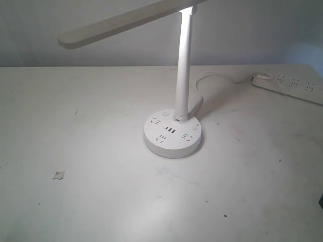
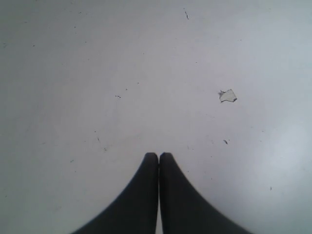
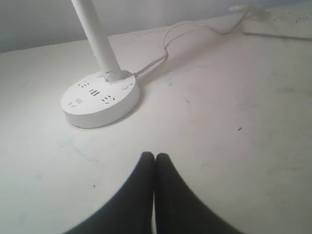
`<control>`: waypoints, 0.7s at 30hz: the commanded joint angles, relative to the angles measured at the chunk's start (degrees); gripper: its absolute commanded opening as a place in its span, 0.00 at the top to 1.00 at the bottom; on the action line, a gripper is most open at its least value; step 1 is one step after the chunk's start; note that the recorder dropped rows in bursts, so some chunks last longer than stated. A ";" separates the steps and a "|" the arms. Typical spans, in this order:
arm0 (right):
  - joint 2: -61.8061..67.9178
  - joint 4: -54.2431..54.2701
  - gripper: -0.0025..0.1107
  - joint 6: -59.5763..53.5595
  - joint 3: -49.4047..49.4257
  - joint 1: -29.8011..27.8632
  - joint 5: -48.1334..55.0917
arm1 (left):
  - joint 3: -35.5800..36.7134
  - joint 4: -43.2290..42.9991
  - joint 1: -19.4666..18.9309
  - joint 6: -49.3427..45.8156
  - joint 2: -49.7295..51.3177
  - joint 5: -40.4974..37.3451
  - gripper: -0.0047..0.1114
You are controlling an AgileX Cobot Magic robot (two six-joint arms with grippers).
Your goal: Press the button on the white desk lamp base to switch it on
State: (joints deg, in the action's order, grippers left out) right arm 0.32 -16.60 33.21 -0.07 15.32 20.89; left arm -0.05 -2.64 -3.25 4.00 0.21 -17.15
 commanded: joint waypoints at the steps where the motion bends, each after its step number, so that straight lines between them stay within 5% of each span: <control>1: -0.32 -3.08 0.98 -6.60 0.07 0.04 -1.53 | 0.05 0.16 -0.06 0.06 -0.21 -0.42 0.96; 21: -0.32 -2.70 0.98 -5.97 0.07 -0.27 -1.53 | 0.05 0.16 -0.06 0.06 -0.21 -0.42 0.96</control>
State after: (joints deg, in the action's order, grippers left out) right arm 0.32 -18.52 27.89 -0.07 15.32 20.36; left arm -0.05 -2.64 -3.25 4.00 0.21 -17.15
